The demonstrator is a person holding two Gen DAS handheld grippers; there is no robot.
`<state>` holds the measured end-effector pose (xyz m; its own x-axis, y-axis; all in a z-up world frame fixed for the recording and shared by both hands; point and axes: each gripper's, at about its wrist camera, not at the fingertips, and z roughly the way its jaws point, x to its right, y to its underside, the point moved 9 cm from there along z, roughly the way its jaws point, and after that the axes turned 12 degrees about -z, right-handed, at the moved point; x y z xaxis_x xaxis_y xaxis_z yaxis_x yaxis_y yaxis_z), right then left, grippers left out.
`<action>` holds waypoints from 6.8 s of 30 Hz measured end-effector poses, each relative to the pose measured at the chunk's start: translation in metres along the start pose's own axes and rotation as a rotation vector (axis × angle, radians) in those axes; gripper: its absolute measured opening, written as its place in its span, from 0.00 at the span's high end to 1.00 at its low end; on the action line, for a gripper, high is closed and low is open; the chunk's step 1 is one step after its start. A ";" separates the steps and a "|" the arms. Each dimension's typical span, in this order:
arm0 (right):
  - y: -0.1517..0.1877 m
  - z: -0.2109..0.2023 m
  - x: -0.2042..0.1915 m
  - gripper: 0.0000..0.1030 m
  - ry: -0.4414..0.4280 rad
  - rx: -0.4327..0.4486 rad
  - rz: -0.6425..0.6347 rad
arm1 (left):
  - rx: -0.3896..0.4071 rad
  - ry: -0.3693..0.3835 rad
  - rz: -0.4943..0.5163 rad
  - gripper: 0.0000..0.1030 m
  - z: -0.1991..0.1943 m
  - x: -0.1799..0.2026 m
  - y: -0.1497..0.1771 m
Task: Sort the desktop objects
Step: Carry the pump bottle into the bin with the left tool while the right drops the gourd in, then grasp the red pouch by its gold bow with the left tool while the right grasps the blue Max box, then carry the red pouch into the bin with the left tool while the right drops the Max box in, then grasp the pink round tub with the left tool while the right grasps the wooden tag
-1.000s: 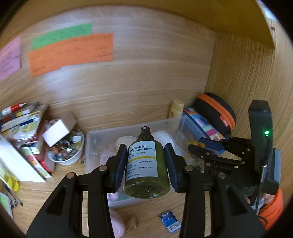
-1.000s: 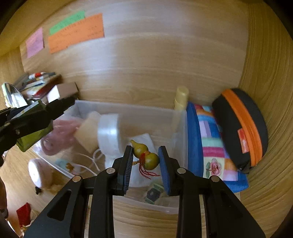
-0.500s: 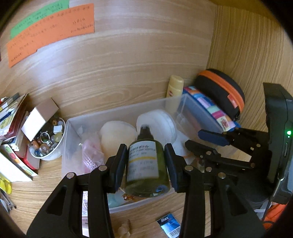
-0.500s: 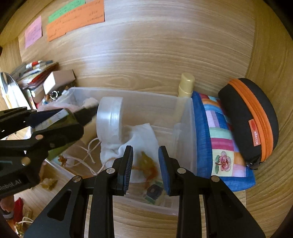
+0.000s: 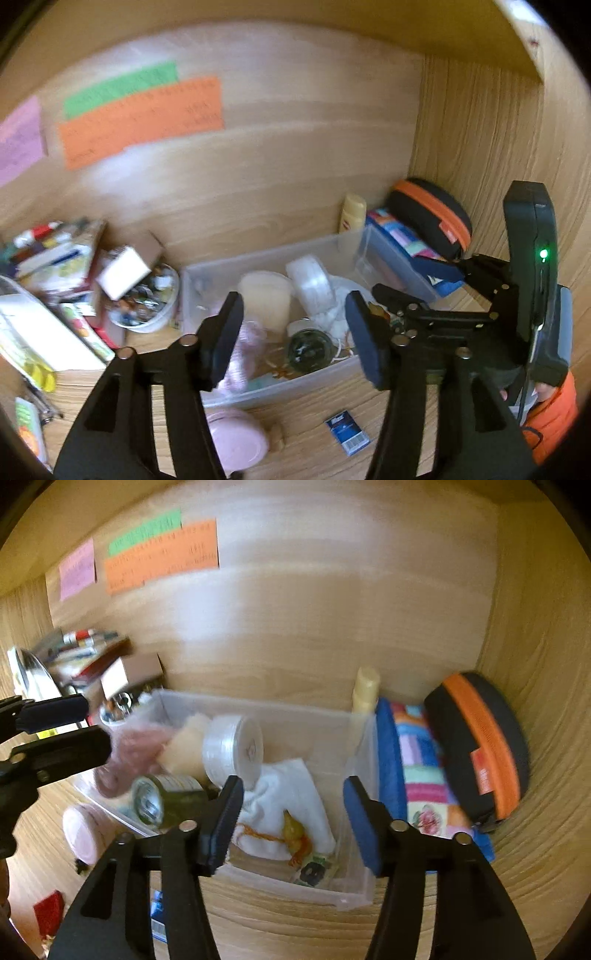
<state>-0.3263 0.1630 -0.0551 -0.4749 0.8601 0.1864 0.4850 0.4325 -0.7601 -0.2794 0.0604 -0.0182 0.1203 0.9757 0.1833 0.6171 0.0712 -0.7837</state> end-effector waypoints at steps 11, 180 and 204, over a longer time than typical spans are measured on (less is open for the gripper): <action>-0.022 -0.071 -0.020 0.21 -0.005 0.124 0.013 | 0.089 -0.069 -0.017 0.29 -0.067 -0.044 0.012; 0.077 -0.047 -0.176 0.16 -0.181 -0.097 -0.180 | 0.024 -0.172 -0.114 0.12 -0.099 -0.120 0.089; 0.116 -0.026 -0.209 0.78 -0.247 -0.186 -0.298 | -0.145 -0.119 -0.099 0.12 -0.026 -0.109 0.125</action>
<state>-0.1520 0.0409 -0.1664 -0.7648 0.6092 0.2096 0.4131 0.7135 -0.5659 -0.1953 -0.0419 -0.1210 -0.0336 0.9836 0.1771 0.7279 0.1455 -0.6701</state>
